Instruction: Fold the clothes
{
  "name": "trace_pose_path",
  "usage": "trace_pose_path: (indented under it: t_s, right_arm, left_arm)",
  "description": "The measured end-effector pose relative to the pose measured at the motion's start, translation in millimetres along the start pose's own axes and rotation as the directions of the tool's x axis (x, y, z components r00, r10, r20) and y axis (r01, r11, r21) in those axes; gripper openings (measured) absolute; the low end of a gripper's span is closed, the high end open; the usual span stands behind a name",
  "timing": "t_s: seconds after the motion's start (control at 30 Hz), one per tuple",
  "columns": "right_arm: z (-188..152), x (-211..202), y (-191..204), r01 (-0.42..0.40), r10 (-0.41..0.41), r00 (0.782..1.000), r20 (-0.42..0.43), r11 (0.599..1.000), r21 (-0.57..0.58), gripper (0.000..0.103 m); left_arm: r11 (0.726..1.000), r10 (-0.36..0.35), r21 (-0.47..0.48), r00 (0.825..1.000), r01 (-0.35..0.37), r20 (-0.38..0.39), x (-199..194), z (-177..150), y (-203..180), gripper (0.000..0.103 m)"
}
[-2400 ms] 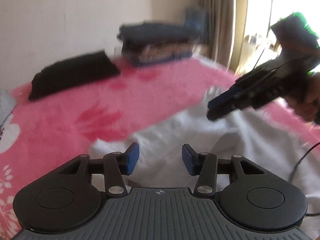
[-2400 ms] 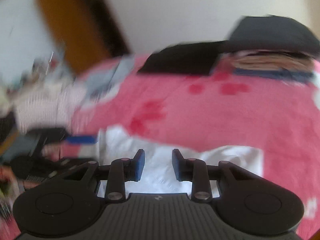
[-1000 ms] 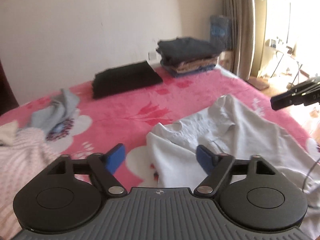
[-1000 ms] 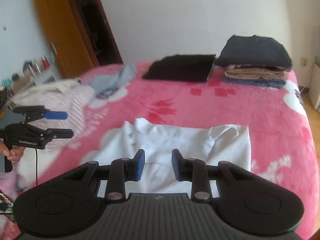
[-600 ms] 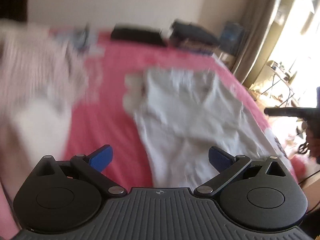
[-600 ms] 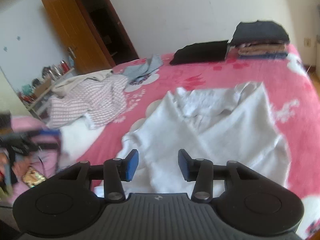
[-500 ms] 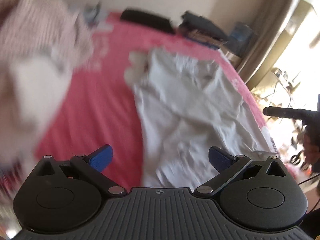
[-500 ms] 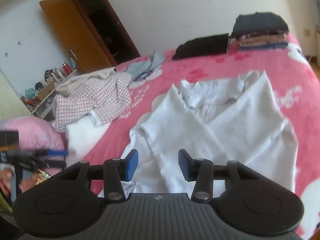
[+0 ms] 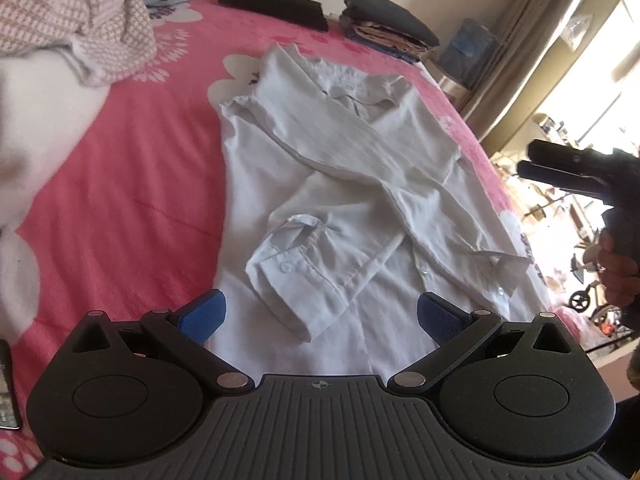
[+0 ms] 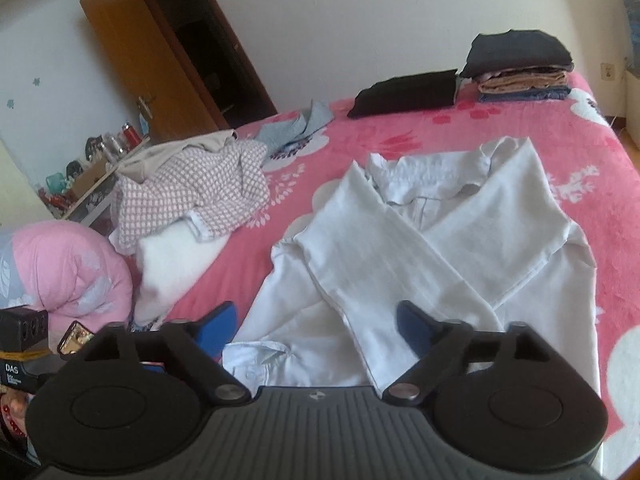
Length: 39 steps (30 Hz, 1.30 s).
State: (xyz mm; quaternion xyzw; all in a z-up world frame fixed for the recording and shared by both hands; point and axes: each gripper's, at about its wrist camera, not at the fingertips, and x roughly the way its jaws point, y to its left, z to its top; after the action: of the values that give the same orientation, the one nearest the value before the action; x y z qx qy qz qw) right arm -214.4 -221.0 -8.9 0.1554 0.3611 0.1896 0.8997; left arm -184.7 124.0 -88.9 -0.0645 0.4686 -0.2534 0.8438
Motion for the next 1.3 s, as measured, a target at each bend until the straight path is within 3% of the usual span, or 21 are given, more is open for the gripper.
trace_pose_path:
  t_s: [0.2, 0.5, 0.67, 0.97, 1.17, 1.3]
  right_arm:
    - [-1.9, -2.7, 6.9, 0.023, -0.023, 1.0, 0.006, 0.999, -0.025, 0.102]
    - [-4.5, 0.3, 12.5, 0.09, -0.089, 0.996, 0.022, 0.995, -0.037, 0.103]
    - [-7.3, 4.2, 15.1, 0.162, -0.16, 0.987, 0.034, 0.984, -0.079, 0.103]
    - [-21.2, -2.5, -16.8, 0.185, -0.181, 0.98, 0.079, 0.982, -0.041, 0.103]
    - [-29.8, -6.0, -66.3, 0.357, -0.358, 0.934, 0.003, 0.933, 0.049, 0.103]
    - [-38.9, -20.5, -106.4, 0.407, -0.408, 0.913, -0.017, 0.904, 0.129, 0.103]
  left_arm:
    - [0.996, 0.088, 0.023, 0.995, -0.089, 0.036, -2.5, -4.6, -6.5, 0.103]
    - [0.986, 0.156, 0.049, 0.983, -0.161, 0.102, -3.5, -2.2, -9.9, 0.103]
    - [0.988, 0.155, 0.003, 0.983, -0.156, 0.102, -0.7, 0.3, -0.3, 0.103]
    - [0.994, 0.112, -0.006, 0.993, -0.112, 0.027, 27.8, -0.4, 14.9, 0.103]
    - [0.99, 0.122, 0.066, 0.992, -0.122, 0.011, 48.6, 1.1, 15.6, 0.103]
    - [0.99, 0.11, 0.086, 0.994, -0.109, -0.006, 58.3, 3.1, 20.3, 0.103]
